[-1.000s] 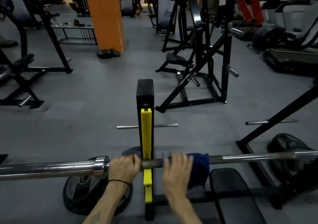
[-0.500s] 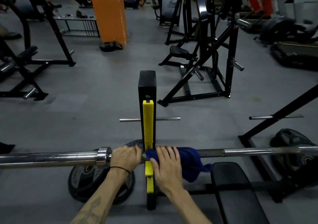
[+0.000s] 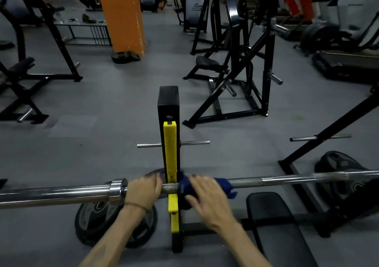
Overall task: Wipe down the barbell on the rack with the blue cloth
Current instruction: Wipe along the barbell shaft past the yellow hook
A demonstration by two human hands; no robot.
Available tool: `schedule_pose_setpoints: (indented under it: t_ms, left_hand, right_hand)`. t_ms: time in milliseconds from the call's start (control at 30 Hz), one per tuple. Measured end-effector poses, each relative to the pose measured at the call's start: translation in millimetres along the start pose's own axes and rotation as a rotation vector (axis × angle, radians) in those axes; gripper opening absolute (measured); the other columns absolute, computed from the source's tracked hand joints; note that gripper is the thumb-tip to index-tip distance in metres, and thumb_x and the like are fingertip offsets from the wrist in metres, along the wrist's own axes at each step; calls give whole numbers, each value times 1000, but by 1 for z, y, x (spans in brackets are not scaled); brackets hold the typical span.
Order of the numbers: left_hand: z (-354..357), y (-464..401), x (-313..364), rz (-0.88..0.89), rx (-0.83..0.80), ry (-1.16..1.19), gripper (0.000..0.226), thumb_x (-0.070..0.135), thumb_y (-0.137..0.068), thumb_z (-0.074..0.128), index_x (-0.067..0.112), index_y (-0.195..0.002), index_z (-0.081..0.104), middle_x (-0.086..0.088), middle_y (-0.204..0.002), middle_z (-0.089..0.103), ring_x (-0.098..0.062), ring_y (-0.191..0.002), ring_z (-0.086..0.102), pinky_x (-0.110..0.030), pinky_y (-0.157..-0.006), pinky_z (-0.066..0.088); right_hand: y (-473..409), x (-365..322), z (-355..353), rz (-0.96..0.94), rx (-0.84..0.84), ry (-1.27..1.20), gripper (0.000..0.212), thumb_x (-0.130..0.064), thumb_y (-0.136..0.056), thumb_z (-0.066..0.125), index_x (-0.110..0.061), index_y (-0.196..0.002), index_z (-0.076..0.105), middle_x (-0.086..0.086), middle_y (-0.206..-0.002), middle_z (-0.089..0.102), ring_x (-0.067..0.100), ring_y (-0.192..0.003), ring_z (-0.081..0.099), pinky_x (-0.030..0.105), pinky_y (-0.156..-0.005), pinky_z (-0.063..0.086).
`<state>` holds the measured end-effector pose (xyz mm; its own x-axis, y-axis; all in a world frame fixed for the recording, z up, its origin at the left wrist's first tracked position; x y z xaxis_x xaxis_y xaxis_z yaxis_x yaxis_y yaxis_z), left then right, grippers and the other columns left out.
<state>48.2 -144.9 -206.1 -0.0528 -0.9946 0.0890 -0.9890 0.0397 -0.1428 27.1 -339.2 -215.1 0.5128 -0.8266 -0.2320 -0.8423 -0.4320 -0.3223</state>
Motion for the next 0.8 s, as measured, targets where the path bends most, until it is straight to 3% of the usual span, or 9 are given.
schedule_pose_setpoints:
  t_ms: [33,100,200,333,400,500,600,700,800]
  left_hand:
    - [-2,15,4,61,131,-16,50,30,-102,31,13,-71,66,-9,-64,61,-31,-53,58,-39,-49,50]
    - [2,42,8,118,240,-65,39,32,-101,38,9,-100,69,-7,-86,61,-29,-77,56,-47,-77,50]
    - [13,46,3,77,195,-51,56,45,-96,42,6,-130,63,-11,-117,63,-33,-108,59,-53,-106,37]
    - [27,44,4,125,137,-56,61,36,-84,43,3,-133,60,-16,-123,64,-37,-115,56,-53,-113,30]
    - [24,44,2,130,145,-69,59,29,-79,42,3,-129,62,-15,-117,64,-38,-110,58,-53,-112,31]
    - [18,44,6,78,122,-85,45,21,-78,44,5,-115,64,-11,-99,57,-35,-93,56,-53,-103,41]
    - [6,35,8,12,123,-69,30,4,-65,70,10,-93,60,-8,-83,50,-30,-74,50,-46,-78,51]
    - [9,29,6,31,84,-63,45,2,-51,85,13,-84,58,-7,-75,52,-29,-66,51,-41,-65,48]
    - [8,26,5,65,92,-94,48,2,-50,87,12,-85,57,-7,-72,53,-29,-63,52,-39,-60,47]
  right_hand:
    - [8,28,-12,46,68,18,58,-56,-107,29,-18,-144,51,4,-136,62,25,-127,56,40,-118,30]
    - [25,69,-26,255,177,-11,57,-51,-108,28,-13,-140,55,8,-135,61,32,-128,56,44,-119,28]
    - [24,46,-2,532,219,-85,71,-60,-105,27,-6,-147,49,14,-154,46,33,-148,35,39,-127,5]
    - [8,-34,23,49,-25,-61,75,-65,-104,30,-15,-161,26,3,-167,22,20,-155,20,39,-125,9]
    - [13,2,7,-6,-8,6,67,-59,-106,32,-20,-160,27,-1,-167,25,17,-153,26,38,-125,14]
    - [34,69,-22,309,178,-20,60,-54,-107,28,-16,-153,39,6,-156,45,25,-146,39,43,-123,21]
    - [24,42,4,558,194,-126,75,-64,-105,20,-10,-154,39,11,-161,36,27,-154,21,43,-127,7]
    - [1,-31,31,288,42,-109,76,-66,-104,24,-13,-157,36,8,-162,35,24,-154,22,39,-126,5]
    - [5,-15,17,60,-35,-9,65,-60,-106,31,-23,-159,29,2,-160,40,19,-150,32,34,-126,7]
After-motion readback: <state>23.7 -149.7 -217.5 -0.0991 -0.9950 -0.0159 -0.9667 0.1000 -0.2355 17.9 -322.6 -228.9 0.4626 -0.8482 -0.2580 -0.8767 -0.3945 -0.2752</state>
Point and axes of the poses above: each hand's wrist, its own y-axis away from the middle knuckle, its own z-axis out of the palm, x = y × z, the point moved 10 cm from there along -y, towards the middle knuckle
